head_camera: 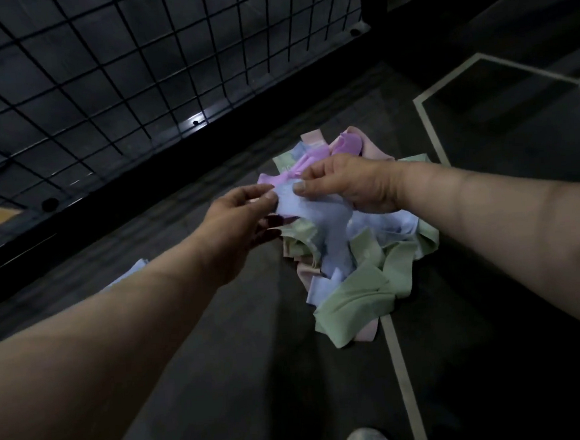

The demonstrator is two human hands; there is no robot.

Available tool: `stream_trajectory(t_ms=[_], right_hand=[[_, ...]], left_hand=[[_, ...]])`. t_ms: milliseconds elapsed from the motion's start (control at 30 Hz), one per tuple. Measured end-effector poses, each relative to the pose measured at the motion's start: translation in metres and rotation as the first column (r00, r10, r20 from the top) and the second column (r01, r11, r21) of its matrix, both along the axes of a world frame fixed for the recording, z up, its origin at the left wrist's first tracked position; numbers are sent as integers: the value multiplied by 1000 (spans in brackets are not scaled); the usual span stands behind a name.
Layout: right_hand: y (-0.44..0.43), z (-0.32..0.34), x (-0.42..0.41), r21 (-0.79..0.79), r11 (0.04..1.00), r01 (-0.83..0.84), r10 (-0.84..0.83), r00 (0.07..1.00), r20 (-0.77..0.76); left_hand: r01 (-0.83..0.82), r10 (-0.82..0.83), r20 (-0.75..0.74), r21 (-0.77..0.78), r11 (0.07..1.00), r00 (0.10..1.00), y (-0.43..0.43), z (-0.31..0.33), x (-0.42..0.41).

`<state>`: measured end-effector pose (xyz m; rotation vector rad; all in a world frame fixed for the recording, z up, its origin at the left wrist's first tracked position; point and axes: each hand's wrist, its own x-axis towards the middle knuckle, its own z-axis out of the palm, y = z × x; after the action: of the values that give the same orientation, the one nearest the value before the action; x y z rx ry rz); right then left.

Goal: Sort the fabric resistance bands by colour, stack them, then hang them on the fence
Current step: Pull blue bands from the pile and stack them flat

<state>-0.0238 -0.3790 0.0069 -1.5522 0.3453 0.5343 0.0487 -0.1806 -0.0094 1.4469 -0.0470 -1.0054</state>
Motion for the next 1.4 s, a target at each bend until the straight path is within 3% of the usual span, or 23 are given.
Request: stream_trajectory(t_ms=[67, 100, 167, 233, 300, 500, 667, 800, 933, 1067, 1200, 1333, 1400], right_hand=[[2, 2, 1, -3, 998, -66, 66, 996, -55], [4, 5, 1, -108, 983, -149, 140, 986, -86], [8, 9, 1, -365, 849, -381, 331, 923, -194], [9, 10, 2, -445, 759, -476, 381, 878, -290], [7, 9, 2, -431, 788, -439, 337, 895, -293], [-8, 5, 1, -251, 939, -237, 175, 954, -244], [-14, 1, 4, -246, 942, -227, 163, 953, -255], [-5, -5, 11, -203, 977, -70, 26, 977, -213], [17, -6, 19, -159, 987, 37, -71, 975, -212], [42, -14, 34, -313, 946, 86, -128, 985, -118], [65, -25, 48, -245, 954, 174, -211, 968, -134], [94, -26, 52, -279, 959, 42, -78, 990, -119], [108, -22, 52, -485, 859, -165, 160, 986, -51]], left_hand=[[-64, 63, -32, -30, 998, 998, 5, 6, 6], [-76, 75, -13, -29, 997, 997, 7, 7, 9], [-131, 132, 43, -15, 991, 990, 9, 12, 15], [-229, 231, 70, -39, 973, 970, 14, 14, 26], [-293, 296, 70, -60, 954, 952, 24, 14, 39], [-256, 253, 78, 41, 966, 964, 62, 9, 74], [-249, 246, 64, 62, 966, 967, 93, 10, 87], [-364, 357, 74, 152, 919, 931, 116, 5, 93], [-347, 325, 123, 251, 904, 937, 137, 5, 86], [-423, 387, 170, 375, 825, 906, 156, -1, 80], [-464, 434, 180, 479, 745, 883, 185, -14, 76], [-313, 287, 146, 629, 712, 947, 223, -35, 49], [-161, 139, 88, 688, 708, 986, 241, -45, 26]])
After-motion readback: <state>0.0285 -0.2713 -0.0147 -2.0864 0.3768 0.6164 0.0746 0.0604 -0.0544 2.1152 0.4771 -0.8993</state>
